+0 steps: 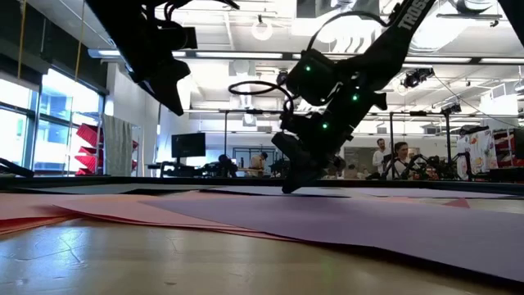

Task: Organize paper
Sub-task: Adjust the stacked blue and black papers

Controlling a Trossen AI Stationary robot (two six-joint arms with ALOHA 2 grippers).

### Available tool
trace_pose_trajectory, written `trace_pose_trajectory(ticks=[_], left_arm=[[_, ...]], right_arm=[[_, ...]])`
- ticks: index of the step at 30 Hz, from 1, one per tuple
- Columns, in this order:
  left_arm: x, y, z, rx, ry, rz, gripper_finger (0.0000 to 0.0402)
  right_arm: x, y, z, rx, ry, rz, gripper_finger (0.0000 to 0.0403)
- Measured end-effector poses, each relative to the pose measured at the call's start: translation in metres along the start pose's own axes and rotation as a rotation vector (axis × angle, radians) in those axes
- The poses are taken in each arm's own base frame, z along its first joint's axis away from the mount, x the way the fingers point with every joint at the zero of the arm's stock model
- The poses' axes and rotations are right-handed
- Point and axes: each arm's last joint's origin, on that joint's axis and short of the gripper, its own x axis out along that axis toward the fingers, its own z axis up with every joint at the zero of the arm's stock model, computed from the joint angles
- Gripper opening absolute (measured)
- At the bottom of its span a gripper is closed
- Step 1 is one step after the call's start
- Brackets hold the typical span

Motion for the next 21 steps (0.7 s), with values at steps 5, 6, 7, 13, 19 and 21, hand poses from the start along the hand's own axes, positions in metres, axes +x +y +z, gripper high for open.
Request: trace_pose_trajectory(ticks=[5,6,7,13,19,21], left_arm=[[0.000,0.000,0.000,-0.010,0.001,-0.002,0.0000],[0.000,0.000,0.000,-0.010,0.002,-0.003,0.0000],[0.000,0.000,0.000,-0.011,0.002,-0.003,0.0000],[-0.001,-0.001,0.000,-0.013,0.003,-0.007,0.0000],[-0.001,0.004,-0.013,-0.074,0.122,-0.011,0.0000],[0.007,0.008,-0.024,-0.109,0.179,0.021,0.0000]], right_arm=[[-0.002,0.005,-0.004,-0.022,0.002,-0.016,0.0000],[-0.002,0.005,-0.004,-0.025,0.001,-0.018,0.0000],[-0.002,0.005,-0.004,-0.026,0.001,-0.019,0.0000],[-0.010,0.004,0.000,-0.043,-0.008,-0.017,0.0000],[-0.052,0.006,0.013,-0.081,-0.059,-0.036,0.0000],[-0.068,0.008,0.016,-0.089,-0.081,-0.039,0.0000]])
